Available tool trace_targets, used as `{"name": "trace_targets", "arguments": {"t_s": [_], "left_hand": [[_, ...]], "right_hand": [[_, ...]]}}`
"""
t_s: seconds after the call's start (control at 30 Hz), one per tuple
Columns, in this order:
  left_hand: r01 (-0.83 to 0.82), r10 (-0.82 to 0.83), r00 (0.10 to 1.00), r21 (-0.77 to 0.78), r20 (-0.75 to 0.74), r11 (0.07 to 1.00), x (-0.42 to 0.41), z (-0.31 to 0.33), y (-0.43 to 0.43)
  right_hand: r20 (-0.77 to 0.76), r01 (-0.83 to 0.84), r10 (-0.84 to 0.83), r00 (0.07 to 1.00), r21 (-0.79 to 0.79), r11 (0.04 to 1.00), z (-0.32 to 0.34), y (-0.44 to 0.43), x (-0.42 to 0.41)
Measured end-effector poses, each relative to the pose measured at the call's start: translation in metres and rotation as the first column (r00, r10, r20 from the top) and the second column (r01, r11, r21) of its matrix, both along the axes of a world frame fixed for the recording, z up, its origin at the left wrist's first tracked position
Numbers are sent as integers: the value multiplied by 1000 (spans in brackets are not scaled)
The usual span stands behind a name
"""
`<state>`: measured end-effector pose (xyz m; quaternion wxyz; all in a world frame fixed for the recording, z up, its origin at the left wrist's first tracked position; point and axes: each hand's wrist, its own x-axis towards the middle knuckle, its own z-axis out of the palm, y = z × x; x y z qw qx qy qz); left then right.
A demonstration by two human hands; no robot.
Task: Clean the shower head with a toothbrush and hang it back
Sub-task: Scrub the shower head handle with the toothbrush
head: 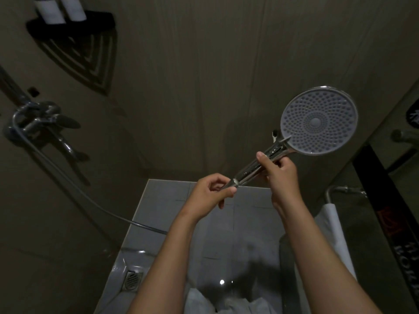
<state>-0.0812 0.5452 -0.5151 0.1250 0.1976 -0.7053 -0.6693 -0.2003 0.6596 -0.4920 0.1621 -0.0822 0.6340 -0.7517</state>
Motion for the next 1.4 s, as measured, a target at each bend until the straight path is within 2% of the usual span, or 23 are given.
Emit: {"name": "trace_targets", "arguments": {"t_s": [0.13,0.3,0.53,0.67,0.8,0.93,1.07,1.4], "left_hand": [[126,-130,988,47,78,991,1,-3,0],[40,-39,999,-33,38,999,1,-7,-3],[-39,37,999,-43,-25,998,-2,-9,1],[-2,3,1000,-56,12,998,-2,-12,2],[105,-99,993,-89,65,991,-3,-15,-4],[157,-159,984,39,82,987,0,-16,-8],[203,-202,970,11,134,979,-1,-10,-12],[269,-288,950,155,119,951,2,-7,-17]], "right_hand": [[-20,-33,34,999,35,999,-3,1,2],[25,-50,49,998,22,999,-4,-2,4],[66,-23,20,998,45,999,-8,-6,2],[78,-16,12,997,49,999,-10,-6,2],[105,-53,50,993,29,998,-8,-4,1],[108,-96,96,990,0,995,-2,-4,1],[89,-100,100,991,-4,995,-1,-5,0],[69,-170,170,983,-4,985,-1,-7,-2]]}}
